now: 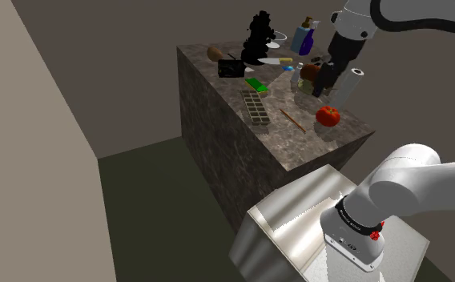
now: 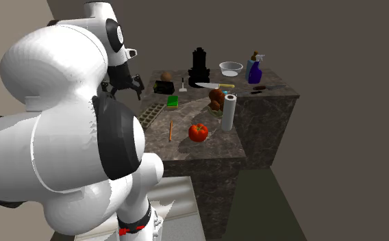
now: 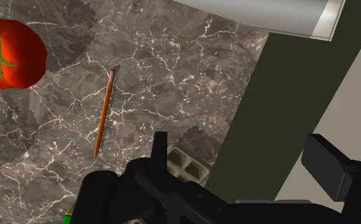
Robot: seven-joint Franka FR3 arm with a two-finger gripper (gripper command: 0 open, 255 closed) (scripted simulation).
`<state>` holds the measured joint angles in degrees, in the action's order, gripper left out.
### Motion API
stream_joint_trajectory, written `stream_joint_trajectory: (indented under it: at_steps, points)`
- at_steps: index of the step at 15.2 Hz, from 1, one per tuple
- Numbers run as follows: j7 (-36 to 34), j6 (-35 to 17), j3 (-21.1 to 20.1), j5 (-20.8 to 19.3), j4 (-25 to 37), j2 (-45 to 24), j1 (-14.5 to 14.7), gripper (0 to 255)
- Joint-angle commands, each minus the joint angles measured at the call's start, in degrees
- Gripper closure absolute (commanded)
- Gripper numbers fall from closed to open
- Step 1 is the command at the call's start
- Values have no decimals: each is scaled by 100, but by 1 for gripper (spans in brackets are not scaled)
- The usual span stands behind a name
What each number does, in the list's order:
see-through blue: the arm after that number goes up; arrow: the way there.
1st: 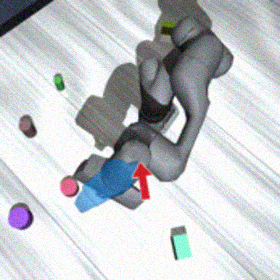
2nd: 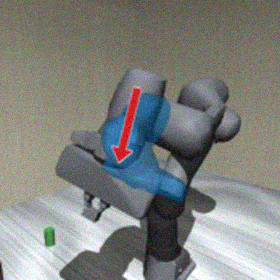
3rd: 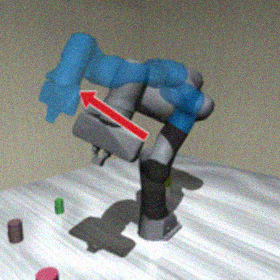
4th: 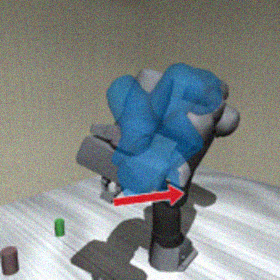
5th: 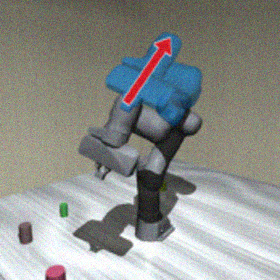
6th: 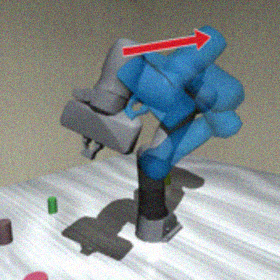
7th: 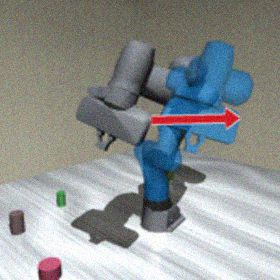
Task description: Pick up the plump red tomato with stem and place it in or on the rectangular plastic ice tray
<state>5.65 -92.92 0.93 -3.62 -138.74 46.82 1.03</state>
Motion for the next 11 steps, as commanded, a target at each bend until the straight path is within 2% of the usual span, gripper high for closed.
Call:
stream_joint_trajectory:
  at_steps: [1,7,11]
  points:
    - [0,0,0,0,0,0,0,0]
    - [264,-912,-166,-1011,-1160,175,-168,0]
    - [352,-1623,-210,-1805,-1858,164,-391,0]
